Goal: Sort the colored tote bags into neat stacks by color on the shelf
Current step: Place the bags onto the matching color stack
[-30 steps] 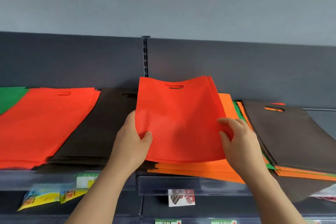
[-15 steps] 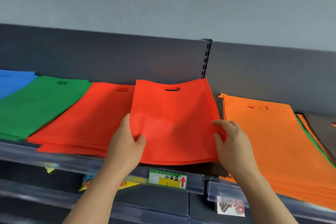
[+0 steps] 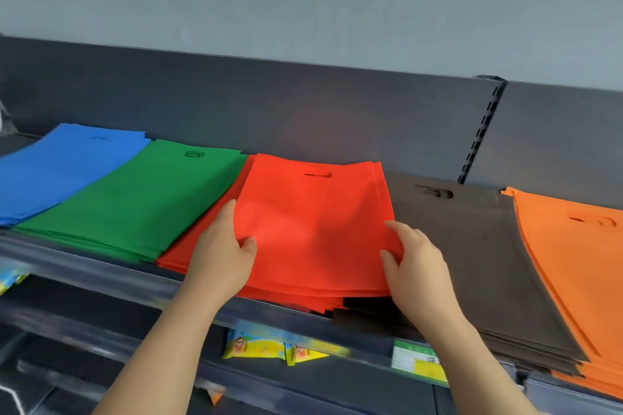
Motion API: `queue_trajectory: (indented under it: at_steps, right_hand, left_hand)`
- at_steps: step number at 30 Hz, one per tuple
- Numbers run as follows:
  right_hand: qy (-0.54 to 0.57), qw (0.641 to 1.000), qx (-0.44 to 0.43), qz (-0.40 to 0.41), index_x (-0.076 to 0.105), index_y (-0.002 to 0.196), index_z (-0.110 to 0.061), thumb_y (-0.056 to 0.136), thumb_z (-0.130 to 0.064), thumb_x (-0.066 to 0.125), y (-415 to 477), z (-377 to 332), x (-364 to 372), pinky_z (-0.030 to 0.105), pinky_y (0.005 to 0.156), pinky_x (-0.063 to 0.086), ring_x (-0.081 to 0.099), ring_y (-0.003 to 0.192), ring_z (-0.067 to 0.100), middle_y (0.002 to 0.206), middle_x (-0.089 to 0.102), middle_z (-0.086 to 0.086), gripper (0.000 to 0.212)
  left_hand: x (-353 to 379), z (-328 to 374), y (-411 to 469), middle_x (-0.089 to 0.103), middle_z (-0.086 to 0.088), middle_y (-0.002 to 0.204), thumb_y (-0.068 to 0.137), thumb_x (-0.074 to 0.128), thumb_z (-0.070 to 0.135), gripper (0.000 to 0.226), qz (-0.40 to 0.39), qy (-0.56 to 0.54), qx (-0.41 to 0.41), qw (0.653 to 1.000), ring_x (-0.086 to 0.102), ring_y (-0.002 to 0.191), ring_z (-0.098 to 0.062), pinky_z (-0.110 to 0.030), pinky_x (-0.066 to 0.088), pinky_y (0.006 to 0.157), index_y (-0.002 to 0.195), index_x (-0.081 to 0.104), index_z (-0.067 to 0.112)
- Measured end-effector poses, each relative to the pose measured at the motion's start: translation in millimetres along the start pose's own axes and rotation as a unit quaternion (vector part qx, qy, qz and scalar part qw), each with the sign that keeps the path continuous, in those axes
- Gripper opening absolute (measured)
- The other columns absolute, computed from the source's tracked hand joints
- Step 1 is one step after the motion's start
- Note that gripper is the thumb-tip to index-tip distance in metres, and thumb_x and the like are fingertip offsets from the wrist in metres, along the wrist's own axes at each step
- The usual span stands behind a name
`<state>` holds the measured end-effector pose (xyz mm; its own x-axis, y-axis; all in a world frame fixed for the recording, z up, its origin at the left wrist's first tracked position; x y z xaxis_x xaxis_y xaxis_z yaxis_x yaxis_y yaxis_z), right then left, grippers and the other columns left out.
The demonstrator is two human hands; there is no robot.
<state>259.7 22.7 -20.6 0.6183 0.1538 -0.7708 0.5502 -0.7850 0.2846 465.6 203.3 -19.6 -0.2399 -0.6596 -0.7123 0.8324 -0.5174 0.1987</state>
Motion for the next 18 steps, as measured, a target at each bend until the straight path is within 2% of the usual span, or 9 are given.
queue_trajectory:
  at_steps: [5,9,12,14,18]
  right_hand:
    - [-0.031,0.999,0.041,-0.019,0.044,0.135,-0.016,0.09,-0.025,0.055,2.1,-25.0,35.1,0.038,0.091,0.045,0.056,0.108,0.028,0.121,0.058,0.004,0.047]
    - [-0.102,0.992,0.058,-0.037,0.048,0.102,-0.016,0.091,-0.033,0.05,-0.4,-34.7,52.0,0.035,0.074,0.042,0.058,0.085,0.026,0.091,0.058,0.001,0.02]
    - [-0.168,0.983,0.058,-0.054,0.052,0.093,-0.015,0.094,-0.038,0.044,-0.9,-39.7,60.7,0.033,0.076,0.037,0.056,0.081,0.024,0.082,0.047,-0.003,0.025]
    - [-0.205,0.975,0.061,-0.061,0.057,0.095,-0.015,0.093,-0.043,0.042,-0.6,-39.5,62.8,0.034,0.08,0.037,0.056,0.084,0.023,0.084,0.046,-0.003,0.031]
    - [-0.226,0.972,0.058,-0.04,0.062,0.104,-0.02,0.09,-0.047,0.046,0.3,-39.7,54.5,0.035,0.086,0.039,0.052,0.099,0.024,0.107,0.053,0.001,0.035]
  left_hand:
    - [-10.9,-31.6,39.1,0.049,-0.012,0.139,0.089,0.055,0.014,0.065,-0.027,0.053,0.005,0.998,0.048,0.123,-0.031,-0.037,0.04,0.099,0.147,0.026,0.011]
    - [-8.0,-49.7,54.7,0.051,-0.015,0.131,0.09,0.053,0.017,0.06,-0.051,0.098,0.005,0.994,0.052,0.115,-0.033,-0.039,0.043,0.091,0.144,0.029,0.008]
    - [-5.3,-54.4,58.7,0.048,-0.017,0.123,0.09,0.053,0.019,0.052,-0.067,0.139,0.009,0.988,0.054,0.106,-0.034,-0.039,0.043,0.084,0.137,0.034,0.005]
    - [-5.0,-54.0,59.3,0.047,-0.017,0.124,0.09,0.054,0.02,0.05,-0.068,0.173,0.021,0.982,0.052,0.107,-0.033,-0.039,0.042,0.087,0.135,0.037,0.004]
    - [-7.7,-43.6,59.6,0.041,-0.01,0.138,0.091,0.055,0.025,0.052,-0.036,0.23,0.083,0.969,0.043,0.118,-0.03,-0.035,0.038,0.099,0.138,0.039,0.01]
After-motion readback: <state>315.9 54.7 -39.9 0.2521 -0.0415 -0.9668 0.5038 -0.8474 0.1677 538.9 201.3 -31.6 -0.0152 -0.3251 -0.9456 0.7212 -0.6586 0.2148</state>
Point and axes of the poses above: each hand's wrist, its own y-axis towards the middle knuckle, its own x-axis out of the palm, z = x × y, the point moved 8 cm from there along y, towards the middle knuckle
